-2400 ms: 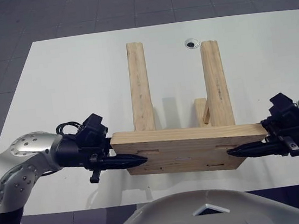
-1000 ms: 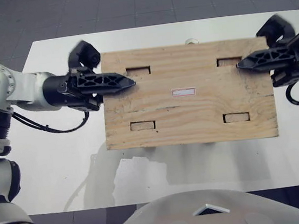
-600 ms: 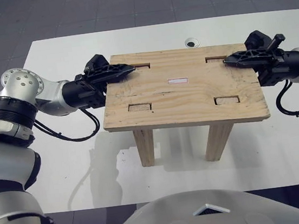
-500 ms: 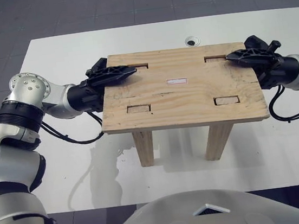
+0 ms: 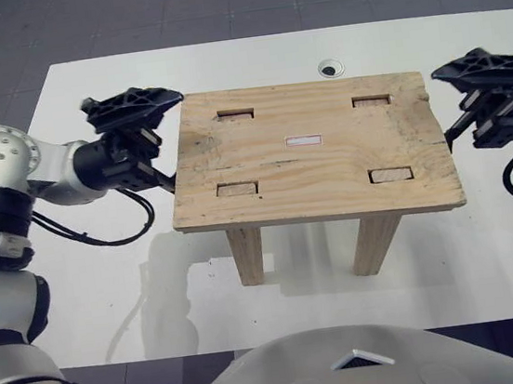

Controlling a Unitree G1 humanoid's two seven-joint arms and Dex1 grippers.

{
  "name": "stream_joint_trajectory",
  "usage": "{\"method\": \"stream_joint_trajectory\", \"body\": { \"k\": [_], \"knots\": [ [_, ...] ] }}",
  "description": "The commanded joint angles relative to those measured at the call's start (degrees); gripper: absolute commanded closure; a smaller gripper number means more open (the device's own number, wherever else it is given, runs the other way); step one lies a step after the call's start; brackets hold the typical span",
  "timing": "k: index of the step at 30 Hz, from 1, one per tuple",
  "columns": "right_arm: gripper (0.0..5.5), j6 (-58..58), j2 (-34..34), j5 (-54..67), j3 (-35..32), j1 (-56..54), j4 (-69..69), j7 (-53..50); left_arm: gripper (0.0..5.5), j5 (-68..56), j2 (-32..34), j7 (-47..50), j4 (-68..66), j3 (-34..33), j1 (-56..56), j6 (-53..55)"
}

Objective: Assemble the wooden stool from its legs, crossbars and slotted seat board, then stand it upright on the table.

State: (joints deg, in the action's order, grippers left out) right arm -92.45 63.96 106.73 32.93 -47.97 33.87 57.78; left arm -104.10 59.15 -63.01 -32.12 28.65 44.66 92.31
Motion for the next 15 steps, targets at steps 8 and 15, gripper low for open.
{"method": "stream_joint_trajectory", "body": {
  "k": [8,15],
  "knots": [
    [0.00,14.49,1.52,-16.03,-33.06,9.84,-6.68,3.07,0.06,34.22,14.59,-19.96,9.11,-12.82,-11.94,-12.25],
    [0.00,38.25,-19.17,-15.83,-49.40,17.42,-48.47,-29.20,0.06,37.18,0.18,2.02,17.46,-38.52,-21.65,-30.10]
  ]
}}
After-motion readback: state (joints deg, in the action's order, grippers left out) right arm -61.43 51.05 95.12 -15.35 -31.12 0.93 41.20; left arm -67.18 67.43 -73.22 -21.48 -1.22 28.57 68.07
